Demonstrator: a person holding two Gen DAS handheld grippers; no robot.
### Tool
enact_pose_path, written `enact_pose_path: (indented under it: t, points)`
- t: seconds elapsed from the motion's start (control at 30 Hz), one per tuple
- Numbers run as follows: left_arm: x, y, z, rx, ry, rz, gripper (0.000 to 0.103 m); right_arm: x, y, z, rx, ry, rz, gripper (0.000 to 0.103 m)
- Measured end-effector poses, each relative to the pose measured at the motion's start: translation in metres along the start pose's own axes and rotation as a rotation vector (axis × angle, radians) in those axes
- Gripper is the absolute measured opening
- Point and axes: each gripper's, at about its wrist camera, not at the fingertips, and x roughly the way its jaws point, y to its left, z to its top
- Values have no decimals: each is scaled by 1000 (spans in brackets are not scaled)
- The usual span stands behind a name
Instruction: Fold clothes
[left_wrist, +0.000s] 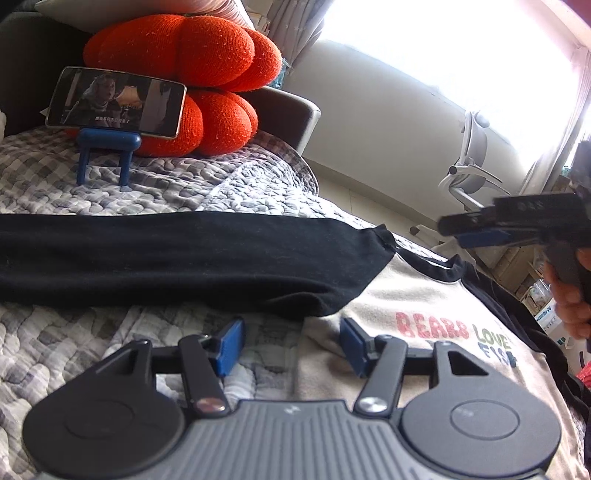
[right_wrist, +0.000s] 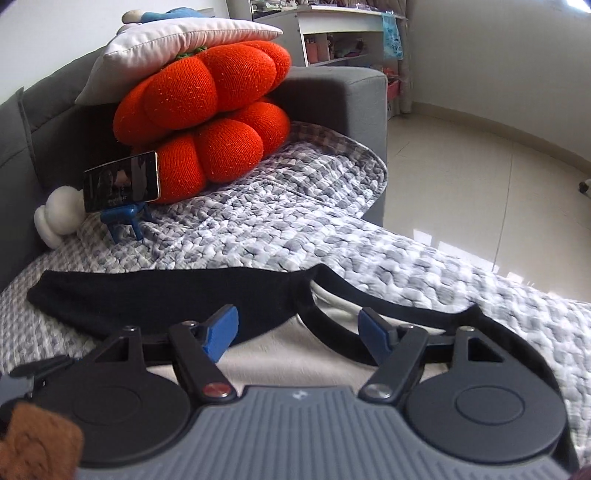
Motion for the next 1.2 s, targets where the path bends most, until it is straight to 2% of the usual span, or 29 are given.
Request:
enact_pose_path:
  t: [0.1,0.17,0.2,0.27,0.37,0.47,0.53,0.63,0.7,0.77,0.8,0.87,0.93,1.03,1.1,1.13,1.17,1.2]
  points:
    - [0,1,0,-4,0,-5,59,38,2,9,33,40,24,60]
    - [0,1,0,-5,0,-8,59,61,7,10,20,75,-2,37]
    - [0,2,0,-7,0,-11,59,73,9,9,8,93,-27,33]
    - [0,3,0,-15,0,-19,59,78,14,7,-51,56,-64,15]
    - [-1,4,1,-26,5,-27,59,76,12,12,-70,21,-93,6]
    - [-5,3,4,-28,20,-41,59,66,12,21,-84,-53,-127,5]
    - [-7,1,2,-24,31,-44,59,59,17,26,-101,-122,-158,0]
    - [-9,-4,-2,10,33,-26,59,69,14,29,-86,-134,-205,0]
    - [-11,-5,-3,24,37,-22,59,90,10,20,-63,-48,-188,0]
    - [-12,-5,-3,34,39,-20,59,95,8,11,-61,-55,-192,2]
    - [-11,-5,-3,32,40,-21,59,93,7,10,-43,-62,-182,3]
    - [-11,-5,-3,34,42,-18,59,86,1,13,15,-71,-148,12]
    - [-11,-6,-2,40,45,-14,59,74,-3,17,41,-85,-128,13]
    - [-13,-4,1,24,54,-23,59,51,-7,15,4,-85,-122,14]
    - [-14,-1,4,5,61,-31,59,35,-14,9,-29,-72,-138,27]
    - [-15,-1,5,-3,64,-35,59,27,-19,4,-39,-63,-148,48]
    - [-17,0,5,-7,65,-39,59,20,-24,-1,-49,-53,-158,55]
    - [-18,0,6,-9,66,-39,59,12,-31,-8,-57,-47,-167,55]
